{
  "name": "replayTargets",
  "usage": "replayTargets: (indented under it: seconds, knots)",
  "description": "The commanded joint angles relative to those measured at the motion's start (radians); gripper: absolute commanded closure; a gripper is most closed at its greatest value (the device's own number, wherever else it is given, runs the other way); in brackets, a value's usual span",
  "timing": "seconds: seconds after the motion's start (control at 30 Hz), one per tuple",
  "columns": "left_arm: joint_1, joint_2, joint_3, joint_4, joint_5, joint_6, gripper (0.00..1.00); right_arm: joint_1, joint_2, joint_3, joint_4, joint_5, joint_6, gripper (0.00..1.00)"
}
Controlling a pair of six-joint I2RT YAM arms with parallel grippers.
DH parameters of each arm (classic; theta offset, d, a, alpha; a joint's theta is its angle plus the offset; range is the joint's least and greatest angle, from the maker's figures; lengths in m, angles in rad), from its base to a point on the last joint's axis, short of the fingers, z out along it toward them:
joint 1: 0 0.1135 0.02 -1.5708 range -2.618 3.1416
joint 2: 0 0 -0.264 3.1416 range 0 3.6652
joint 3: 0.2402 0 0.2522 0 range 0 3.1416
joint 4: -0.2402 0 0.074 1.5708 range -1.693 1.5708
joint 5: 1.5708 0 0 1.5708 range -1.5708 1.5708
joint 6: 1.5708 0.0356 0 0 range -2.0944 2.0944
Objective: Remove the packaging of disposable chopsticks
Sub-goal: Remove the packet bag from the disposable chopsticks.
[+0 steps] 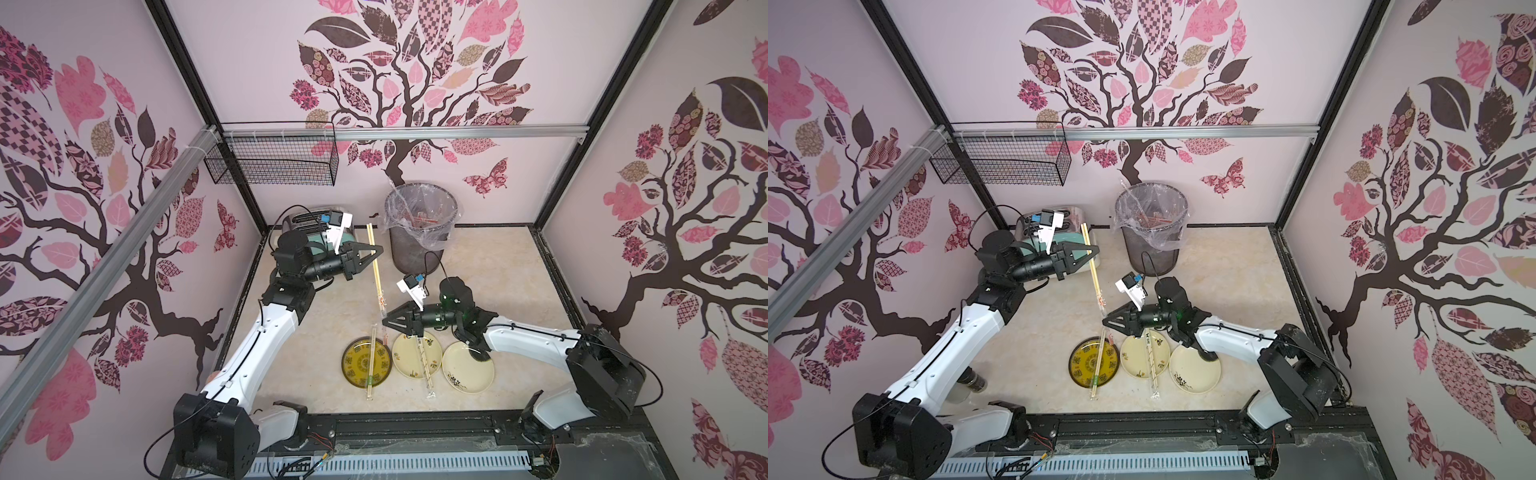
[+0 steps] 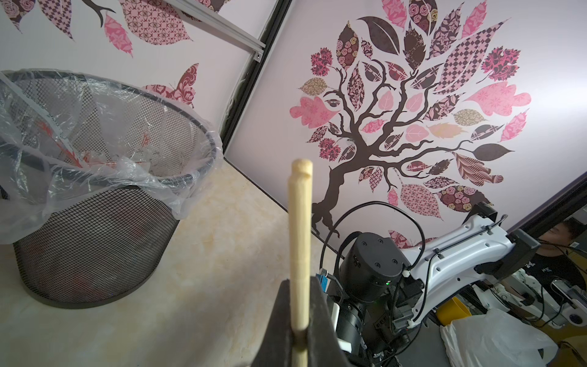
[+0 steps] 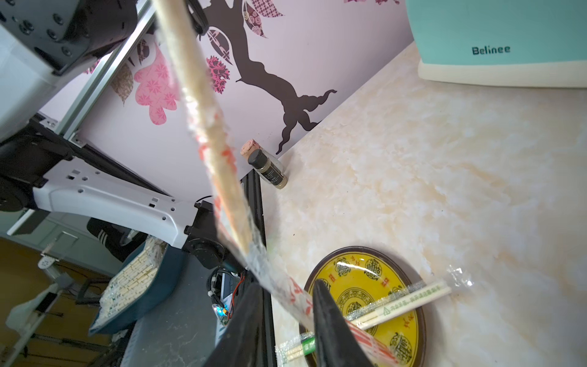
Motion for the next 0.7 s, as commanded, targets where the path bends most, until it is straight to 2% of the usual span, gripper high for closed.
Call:
replayTargets:
  seconds: [0.0, 0.2, 0.5, 0.57, 0.67]
  knots:
    - [0.001, 0.004, -0.002, 0.007, 0.014, 0.003, 1.00, 0.007, -0.006, 0.047, 0.025, -0.014, 0.007, 0.66]
    - [0.000, 0.005, -0.003, 0.008, 0.018, 0.002, 1.00, 0.015, 0.009, 0.071, 0.039, -0.011, 0.015, 0.67]
    - [0.000, 0.006, -0.002, 0.008, 0.019, 0.002, 1.00, 0.018, 0.026, 0.071, 0.038, -0.001, 0.019, 0.96]
    - [0.000, 0.006, -0.002, 0.008, 0.017, 0.003, 1.00, 0.018, 0.023, 0.063, 0.039, 0.002, 0.021, 1.00]
    - [0.001, 0.002, -0.004, 0.006, 0.010, 0.006, 1.00, 0.019, 0.011, 0.043, 0.028, 0.010, 0.017, 1.00]
